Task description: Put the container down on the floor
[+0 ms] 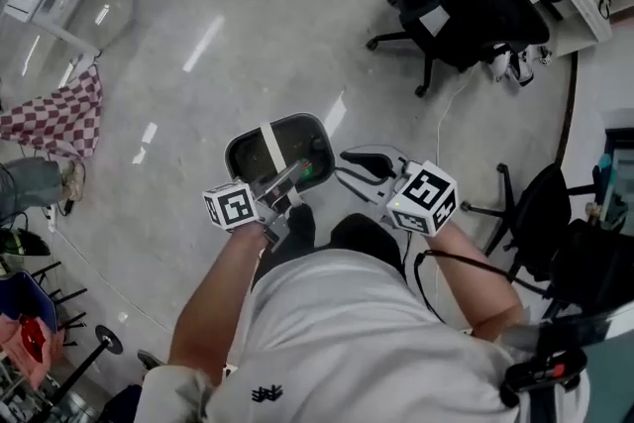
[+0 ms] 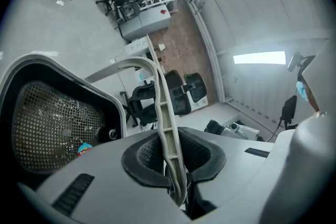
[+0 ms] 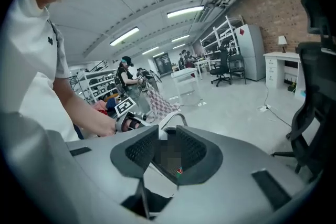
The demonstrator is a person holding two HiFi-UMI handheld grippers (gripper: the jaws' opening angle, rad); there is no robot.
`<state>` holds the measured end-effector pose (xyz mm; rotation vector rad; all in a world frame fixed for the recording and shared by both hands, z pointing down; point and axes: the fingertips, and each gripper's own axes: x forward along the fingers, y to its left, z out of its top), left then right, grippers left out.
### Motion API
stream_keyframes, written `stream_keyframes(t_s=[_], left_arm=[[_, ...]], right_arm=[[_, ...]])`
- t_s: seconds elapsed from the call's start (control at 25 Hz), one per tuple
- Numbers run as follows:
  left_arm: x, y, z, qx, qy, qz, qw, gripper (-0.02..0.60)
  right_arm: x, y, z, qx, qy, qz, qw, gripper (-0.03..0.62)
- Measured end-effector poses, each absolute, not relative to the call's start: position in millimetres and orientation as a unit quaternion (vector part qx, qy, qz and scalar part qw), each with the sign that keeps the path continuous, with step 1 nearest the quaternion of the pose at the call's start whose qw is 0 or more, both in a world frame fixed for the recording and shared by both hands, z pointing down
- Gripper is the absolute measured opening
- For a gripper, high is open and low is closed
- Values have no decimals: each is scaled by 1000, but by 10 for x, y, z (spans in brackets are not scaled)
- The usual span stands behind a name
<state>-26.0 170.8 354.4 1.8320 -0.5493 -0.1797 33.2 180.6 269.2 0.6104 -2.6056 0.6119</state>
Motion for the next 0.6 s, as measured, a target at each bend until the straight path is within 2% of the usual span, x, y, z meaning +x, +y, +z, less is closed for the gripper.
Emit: stream_keyframes(t_s=[0.12,0.2,0.6], left_arm=[[-255,1197,3699,793,-224,-61,563,46],[-313,865,3830,794,-227,-52,561,46],[-437,-901,4728,767,-288,-51,571,45]], right_arm=[[268,1294,2799,226,-929,209,205,89],[199,1012,2904,218,-928,214,215,35],[344,-584,3801,194,-913,266,243,26]])
